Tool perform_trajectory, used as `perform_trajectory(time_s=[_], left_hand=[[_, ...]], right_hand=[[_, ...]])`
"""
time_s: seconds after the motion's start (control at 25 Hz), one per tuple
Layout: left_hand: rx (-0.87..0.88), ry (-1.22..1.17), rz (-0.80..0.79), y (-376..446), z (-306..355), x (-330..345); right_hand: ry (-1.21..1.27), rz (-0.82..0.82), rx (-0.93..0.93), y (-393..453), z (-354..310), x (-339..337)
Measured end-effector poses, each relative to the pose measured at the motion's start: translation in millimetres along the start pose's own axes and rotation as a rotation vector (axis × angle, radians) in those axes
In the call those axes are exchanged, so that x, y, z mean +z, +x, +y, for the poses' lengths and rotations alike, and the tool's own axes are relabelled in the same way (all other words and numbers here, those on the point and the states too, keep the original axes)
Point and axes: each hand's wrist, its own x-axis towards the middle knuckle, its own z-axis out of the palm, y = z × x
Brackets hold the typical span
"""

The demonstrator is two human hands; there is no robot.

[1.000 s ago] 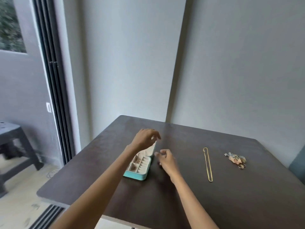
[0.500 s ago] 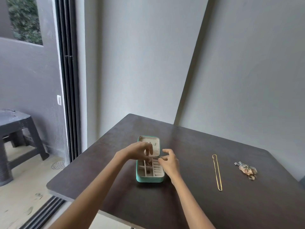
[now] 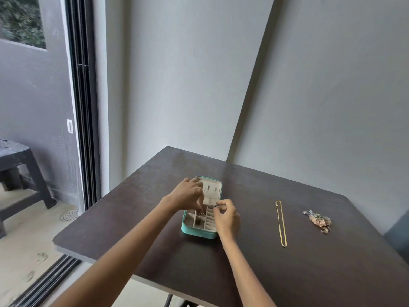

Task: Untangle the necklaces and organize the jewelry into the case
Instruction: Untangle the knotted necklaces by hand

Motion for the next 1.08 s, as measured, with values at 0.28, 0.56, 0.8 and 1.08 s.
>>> perform_trajectory(time_s=[0.28, 0.56, 0.8, 1.08], left_hand=[[0.044, 0.124, -0.022, 8.4, 18.7, 1.7], [-0.048, -0.243, 0.018, 14.9, 1.8, -27.9], [-0.027, -0.967, 0.152, 25.0, 8.0, -72.1], [-0.054, -1.336, 0.304, 42.6, 26.8, -102.9]], right_hand=[[0.016, 0.01, -0.023, 0.1, 0.4, 0.1], [0.061, -0.14, -0.034, 14.0, 7.0, -15.3], [0.347, -0.327, -0.079, 31.6, -23.0, -40.1], [0.535, -0.246, -0.155, 54.2, -55.4, -75.6]])
